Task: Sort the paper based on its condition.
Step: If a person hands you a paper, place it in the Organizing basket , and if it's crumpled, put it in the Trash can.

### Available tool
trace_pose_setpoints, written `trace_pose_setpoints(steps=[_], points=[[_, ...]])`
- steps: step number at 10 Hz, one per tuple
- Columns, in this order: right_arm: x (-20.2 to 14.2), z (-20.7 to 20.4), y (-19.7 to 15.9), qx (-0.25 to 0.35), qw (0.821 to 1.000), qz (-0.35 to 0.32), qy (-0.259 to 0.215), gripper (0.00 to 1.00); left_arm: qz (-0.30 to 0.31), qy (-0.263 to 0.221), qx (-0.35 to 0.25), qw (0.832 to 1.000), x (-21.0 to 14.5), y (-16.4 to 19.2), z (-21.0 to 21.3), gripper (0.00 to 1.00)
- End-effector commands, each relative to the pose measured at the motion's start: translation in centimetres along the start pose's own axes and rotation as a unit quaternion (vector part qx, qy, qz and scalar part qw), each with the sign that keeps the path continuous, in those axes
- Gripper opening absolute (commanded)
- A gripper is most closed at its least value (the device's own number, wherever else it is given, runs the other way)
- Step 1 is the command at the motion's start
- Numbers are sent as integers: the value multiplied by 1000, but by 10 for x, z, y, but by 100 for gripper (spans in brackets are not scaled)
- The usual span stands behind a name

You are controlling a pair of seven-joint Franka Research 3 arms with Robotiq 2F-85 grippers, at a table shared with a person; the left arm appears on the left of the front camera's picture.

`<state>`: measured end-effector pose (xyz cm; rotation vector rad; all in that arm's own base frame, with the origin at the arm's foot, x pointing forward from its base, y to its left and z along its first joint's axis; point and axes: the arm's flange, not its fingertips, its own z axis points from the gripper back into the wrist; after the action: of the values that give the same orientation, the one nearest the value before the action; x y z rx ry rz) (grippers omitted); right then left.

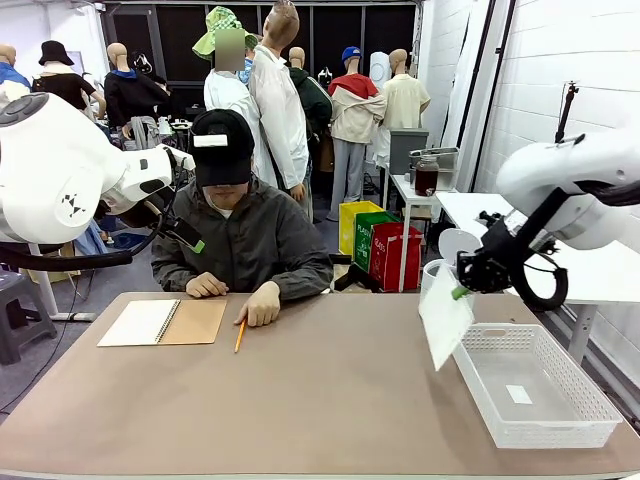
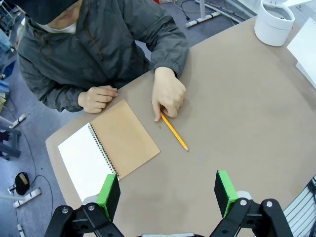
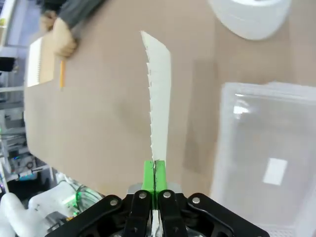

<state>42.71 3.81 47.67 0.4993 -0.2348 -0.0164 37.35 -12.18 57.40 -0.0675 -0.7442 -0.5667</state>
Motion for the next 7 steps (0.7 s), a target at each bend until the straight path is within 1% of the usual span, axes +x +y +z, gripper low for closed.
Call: trace_pose_setpoints(steps=[1, 2, 3, 5, 6, 7], points=[[-8, 7, -6, -23, 999, -44, 0, 0, -1, -1, -1, 1000, 0, 1, 1, 100], [-6, 6, -3, -16, 996, -92, -5, 0, -1, -1, -1, 1000, 0, 1, 1, 100], [-4, 5, -9, -13, 1000, -13, -2, 0, -1, -1, -1, 1000, 0, 1, 1, 100], [-4, 5, -9, -13, 1000, -13, -2, 0, -1, -1, -1, 1000, 0, 1, 1, 100], [-5, 6, -10, -14, 999, -37, -2, 0, -1, -1, -1, 1000, 0, 1, 1, 100], [-3, 14, -11, -36, 999, -23, 7, 0, -1, -1, -1, 1000, 0, 1, 1, 100]])
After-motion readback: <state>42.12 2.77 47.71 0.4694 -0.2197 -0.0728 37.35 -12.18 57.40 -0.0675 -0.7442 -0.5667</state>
